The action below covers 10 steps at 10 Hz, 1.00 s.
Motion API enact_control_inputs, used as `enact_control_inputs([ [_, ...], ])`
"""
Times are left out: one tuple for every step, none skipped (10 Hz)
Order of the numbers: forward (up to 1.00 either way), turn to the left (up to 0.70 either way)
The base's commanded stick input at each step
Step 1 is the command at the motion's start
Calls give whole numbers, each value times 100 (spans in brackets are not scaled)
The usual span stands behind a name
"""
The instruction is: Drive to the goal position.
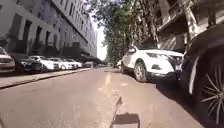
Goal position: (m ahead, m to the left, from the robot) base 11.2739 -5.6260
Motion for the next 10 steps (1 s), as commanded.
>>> enact_control_inputs([
  [70,0],
  [70,0],
  [70,8],
  [70,14],
  [70,14],
  [70,14],
  [70,14],
  [70,0],
  [70,0],
  [70,0],
])
